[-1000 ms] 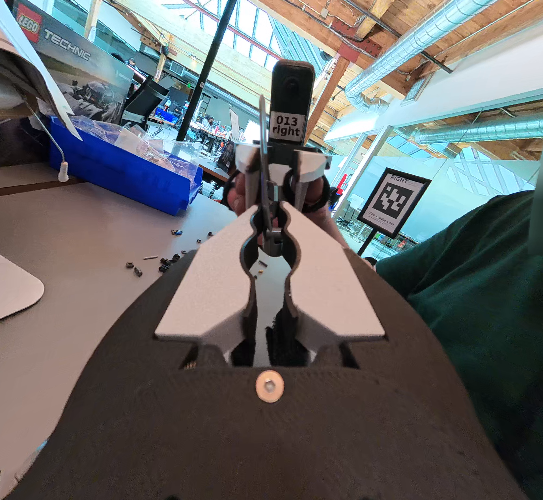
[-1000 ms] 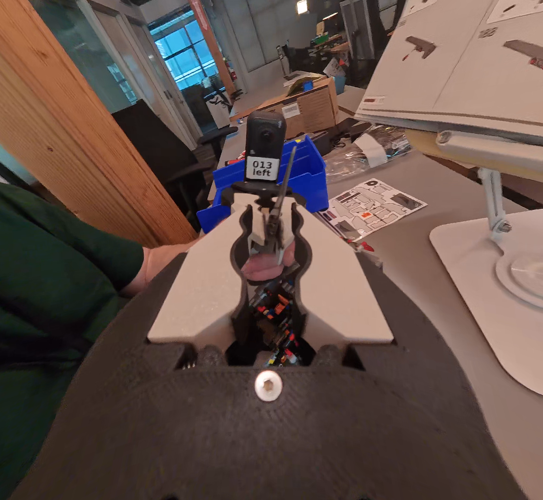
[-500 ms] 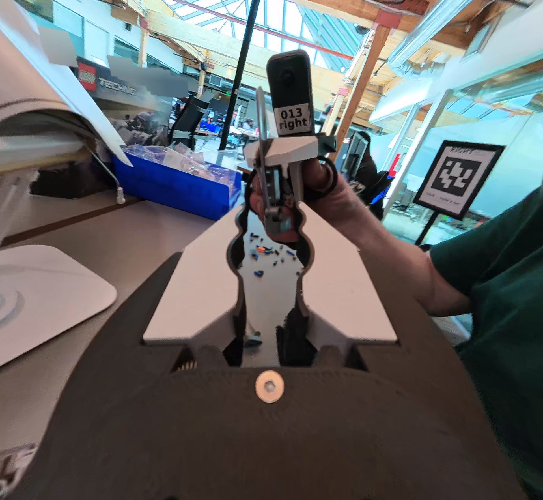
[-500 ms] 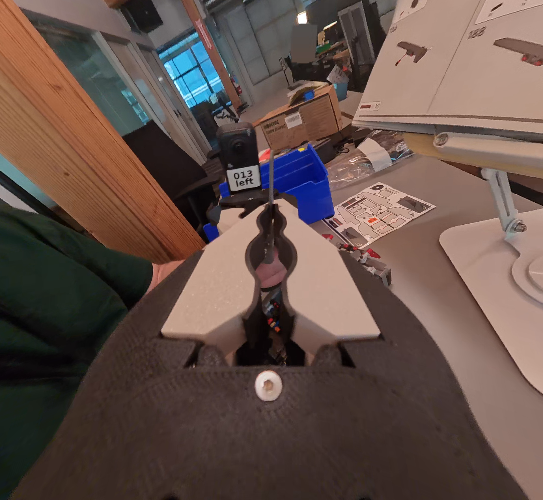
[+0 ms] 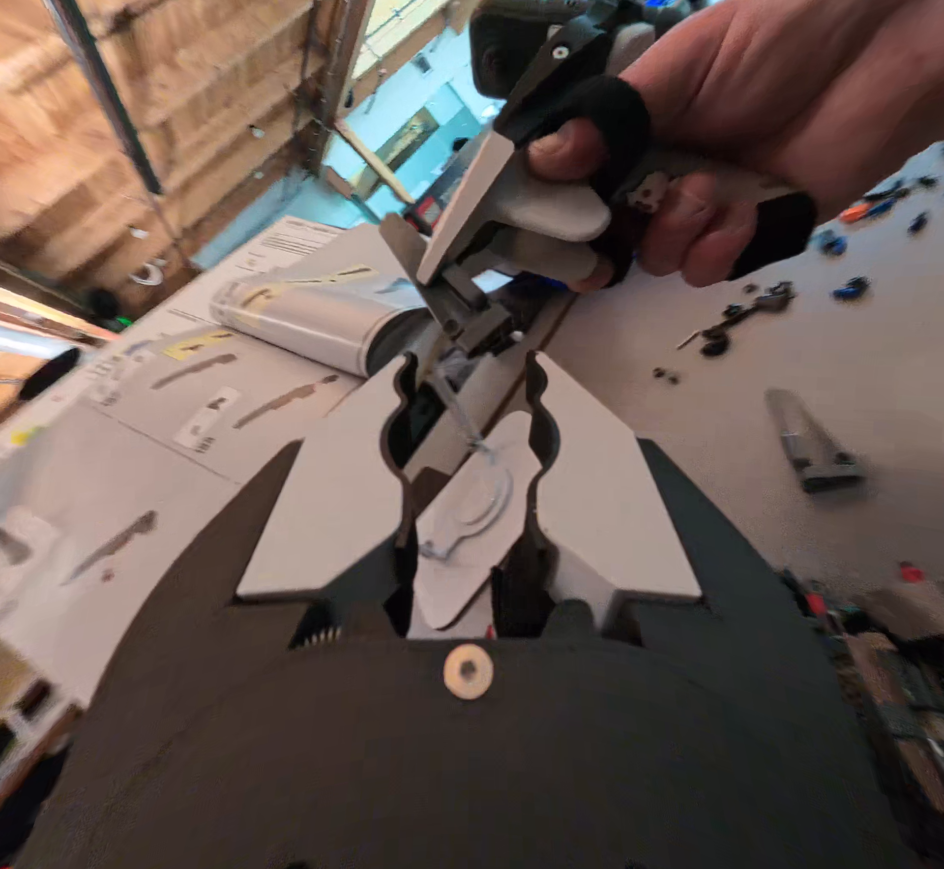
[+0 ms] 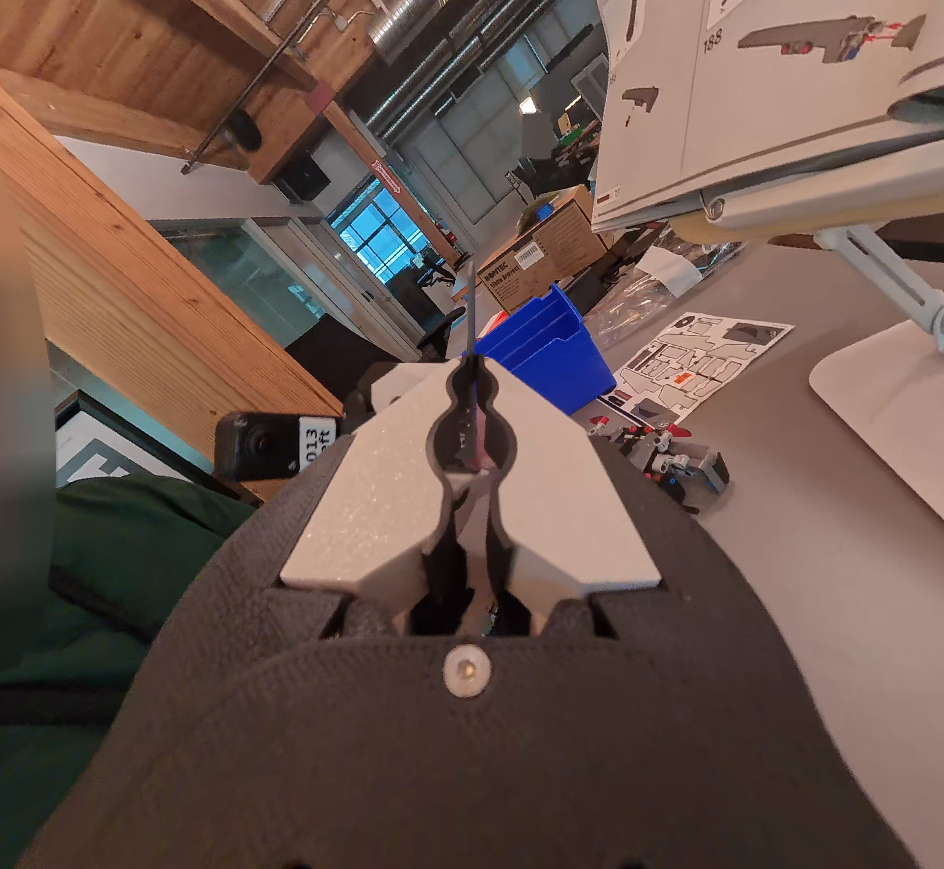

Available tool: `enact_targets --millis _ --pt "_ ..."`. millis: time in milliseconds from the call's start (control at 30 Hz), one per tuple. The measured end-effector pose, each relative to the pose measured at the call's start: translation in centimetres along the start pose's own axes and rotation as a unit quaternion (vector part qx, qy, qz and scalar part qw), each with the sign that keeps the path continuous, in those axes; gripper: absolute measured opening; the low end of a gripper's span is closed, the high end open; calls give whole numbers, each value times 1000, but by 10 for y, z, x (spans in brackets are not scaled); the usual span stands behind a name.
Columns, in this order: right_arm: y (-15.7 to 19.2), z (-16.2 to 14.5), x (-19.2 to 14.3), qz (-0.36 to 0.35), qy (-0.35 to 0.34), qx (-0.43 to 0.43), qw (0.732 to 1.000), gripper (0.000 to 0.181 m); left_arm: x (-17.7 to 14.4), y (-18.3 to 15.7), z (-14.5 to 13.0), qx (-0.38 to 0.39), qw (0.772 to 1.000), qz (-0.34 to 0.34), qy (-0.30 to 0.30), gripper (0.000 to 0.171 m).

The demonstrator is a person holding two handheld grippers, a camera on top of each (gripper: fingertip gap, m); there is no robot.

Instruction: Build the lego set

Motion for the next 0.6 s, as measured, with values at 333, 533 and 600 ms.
enact_targets --millis 333,533,600 --pt "-14 -11 5 -25 22 26 999 0 8 -16 3 115 993 1 36 23" --pt "-6 -10 14 -22 23 7 999 1 6 -15 8 59 998 -9 25 10" --pt "0 -11 19 -20 28 -15 999 4 4 -13 10 6 1000 -22 5 9"
Point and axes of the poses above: each gripper's, where its closed fingertips meet, x out along the fingers, z out of its top, y = z × x across the jaws, the point moved 1 cm from there along -x, back along the fingers, and after that the axes turned 15 degrees about x, right-handed, at the moved point
